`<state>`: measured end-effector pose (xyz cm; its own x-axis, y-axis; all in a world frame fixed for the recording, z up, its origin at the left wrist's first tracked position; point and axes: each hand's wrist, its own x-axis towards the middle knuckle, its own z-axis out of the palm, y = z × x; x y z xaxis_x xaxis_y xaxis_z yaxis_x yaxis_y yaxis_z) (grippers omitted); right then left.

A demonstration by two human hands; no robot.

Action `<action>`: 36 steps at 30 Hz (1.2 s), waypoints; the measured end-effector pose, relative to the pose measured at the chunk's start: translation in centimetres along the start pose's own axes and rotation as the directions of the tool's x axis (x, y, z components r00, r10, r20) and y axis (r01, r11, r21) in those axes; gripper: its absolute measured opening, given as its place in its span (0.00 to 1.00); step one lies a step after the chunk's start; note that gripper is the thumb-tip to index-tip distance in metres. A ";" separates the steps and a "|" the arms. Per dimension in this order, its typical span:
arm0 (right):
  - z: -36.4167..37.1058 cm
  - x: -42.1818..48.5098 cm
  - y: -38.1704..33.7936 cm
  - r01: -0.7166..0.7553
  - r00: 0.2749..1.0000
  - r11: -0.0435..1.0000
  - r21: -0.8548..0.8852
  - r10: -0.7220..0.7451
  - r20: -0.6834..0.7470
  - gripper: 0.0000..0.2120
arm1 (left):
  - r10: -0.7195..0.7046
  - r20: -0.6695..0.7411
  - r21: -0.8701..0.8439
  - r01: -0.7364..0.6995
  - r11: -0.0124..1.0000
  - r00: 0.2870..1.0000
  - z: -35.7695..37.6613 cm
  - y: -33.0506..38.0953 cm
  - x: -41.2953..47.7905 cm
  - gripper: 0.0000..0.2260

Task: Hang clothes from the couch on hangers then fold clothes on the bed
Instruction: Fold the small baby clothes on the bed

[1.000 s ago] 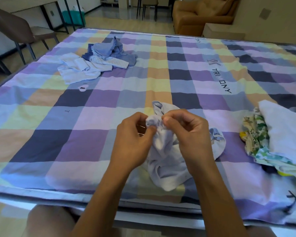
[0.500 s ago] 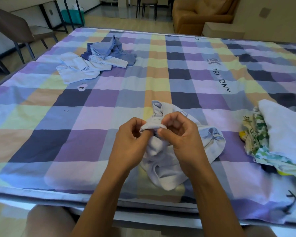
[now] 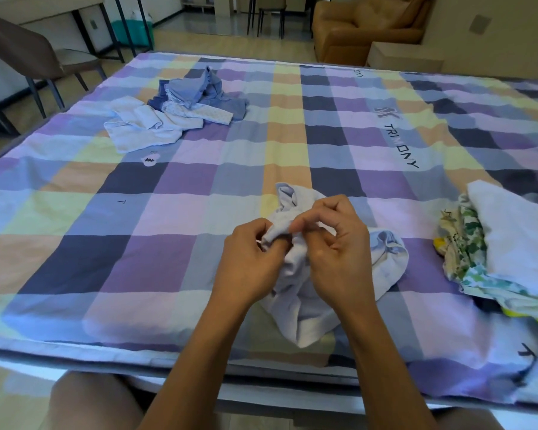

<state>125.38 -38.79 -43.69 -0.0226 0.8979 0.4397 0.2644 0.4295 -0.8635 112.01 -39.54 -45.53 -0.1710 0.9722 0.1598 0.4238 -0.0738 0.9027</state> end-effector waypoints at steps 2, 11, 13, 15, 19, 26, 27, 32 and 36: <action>0.0 0.0 -0.1 0.013 1.000 0.995 -0.094 -0.010 0.028 0.09 | 0.031 -0.064 -0.050 -0.034 0.998 0.997 0.1 0.1 0.0 0.17; 0.5 0.0 1.1 -0.039 0.993 0.933 -0.357 -0.004 -0.118 0.05 | -0.065 -0.037 -0.430 0.043 0.902 0.997 -0.2 0.1 -0.4 0.13; 0.8 -0.1 1.0 -0.052 0.986 0.949 -0.309 0.001 -0.165 0.07 | -0.147 0.101 -0.634 0.177 0.753 0.984 -0.4 -0.3 -0.3 0.12; 1.0 0.1 0.8 -0.053 0.982 0.968 -0.247 0.006 -0.190 0.08 | -0.143 0.259 -0.807 0.296 0.511 0.955 -0.4 -0.8 -0.3 0.18; 1.5 0.3 1.0 -0.033 0.991 0.990 -0.138 0.015 -0.133 0.09 | -0.044 0.403 -0.908 0.405 0.106 0.914 -0.6 -0.9 -0.4 0.24; 0.4 0.5 1.7 0.102 0.991 0.953 -0.284 -0.072 0.112 0.07 | -0.142 0.374 -0.856 0.400 0.327 0.917 -1.2 -1.3 0.6 0.24; 0.0 0.5 1.6 0.149 0.984 0.937 -0.316 -0.110 0.138 0.05 | -0.154 0.350 -0.839 0.383 0.386 0.924 -1.2 -1.5 0.7 0.23; -1.0 0.6 1.5 0.230 0.968 0.908 -0.350 -0.177 0.176 0.02 | -0.109 0.314 -0.804 0.325 0.497 0.943 -1.2 -1.6 1.0 0.22; -0.9 1.1 2.1 0.251 0.963 0.894 -0.372 -0.192 0.189 0.02 | 0.008 0.302 -0.766 0.238 0.597 0.953 -1.4 -0.9 0.6 0.24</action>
<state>126.83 -37.00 -44.84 -0.2546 0.8005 0.5426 0.5895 0.5732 -0.5691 110.22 -39.16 -45.70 0.1092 0.9933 0.0389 -0.4691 0.0169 0.8830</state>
